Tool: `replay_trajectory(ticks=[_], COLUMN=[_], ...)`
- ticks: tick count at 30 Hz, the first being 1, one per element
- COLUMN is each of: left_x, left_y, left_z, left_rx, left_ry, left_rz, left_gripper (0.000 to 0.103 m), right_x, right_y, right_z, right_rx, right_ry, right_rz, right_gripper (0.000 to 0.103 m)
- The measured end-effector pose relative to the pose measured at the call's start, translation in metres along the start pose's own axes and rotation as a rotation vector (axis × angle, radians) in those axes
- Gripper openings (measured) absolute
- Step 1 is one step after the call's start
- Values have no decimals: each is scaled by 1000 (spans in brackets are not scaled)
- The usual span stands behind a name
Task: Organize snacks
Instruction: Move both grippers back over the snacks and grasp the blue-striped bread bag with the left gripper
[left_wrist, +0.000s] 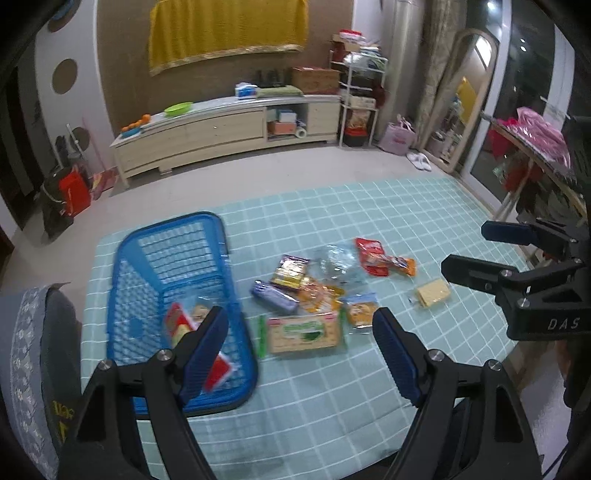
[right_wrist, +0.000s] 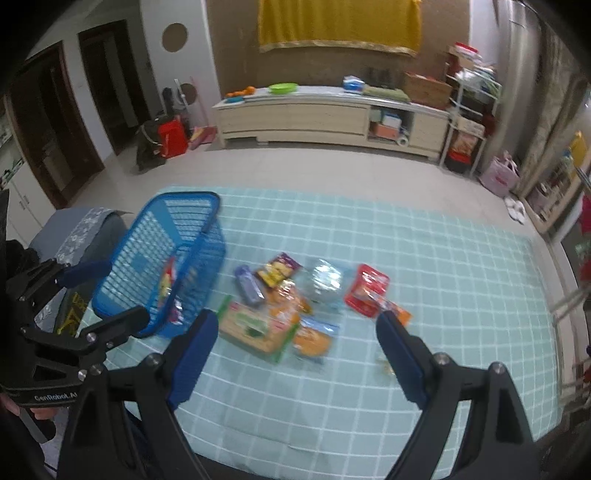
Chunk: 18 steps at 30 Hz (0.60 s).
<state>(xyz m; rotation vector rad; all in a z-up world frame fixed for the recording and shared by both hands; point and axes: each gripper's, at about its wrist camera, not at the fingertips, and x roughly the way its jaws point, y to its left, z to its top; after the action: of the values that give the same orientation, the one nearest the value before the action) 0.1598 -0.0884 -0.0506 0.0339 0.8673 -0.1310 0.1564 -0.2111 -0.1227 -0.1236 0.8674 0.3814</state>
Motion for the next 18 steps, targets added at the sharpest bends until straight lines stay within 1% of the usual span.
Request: replay_trajectory(ticks=[2, 5, 7, 9, 14, 18], left_x=[8, 23, 36, 47, 63, 81], left_y=[-10, -23, -33, -39, -55, -62], left_z=[1, 2, 3, 3, 6, 15], left_rx=[9, 7, 2, 0, 45, 37], left_ry=[12, 40, 57, 73, 70, 88], left_rz=[-10, -56, -71, -69, -29, -43], left_gripper=[79, 79, 79, 79, 79, 79], right_x=[3, 7, 11, 14, 27, 40], right_y=[-16, -34, -44, -53, -80, -95], right_z=[-5, -14, -19, -21, -29, -29], right_rx=[20, 42, 54, 65, 92, 112], right_ry=[7, 18, 26, 34, 57, 72], right_rz=[-8, -17, -22, -23, -28, -31], right_gripper=[90, 90, 90, 90, 90, 90])
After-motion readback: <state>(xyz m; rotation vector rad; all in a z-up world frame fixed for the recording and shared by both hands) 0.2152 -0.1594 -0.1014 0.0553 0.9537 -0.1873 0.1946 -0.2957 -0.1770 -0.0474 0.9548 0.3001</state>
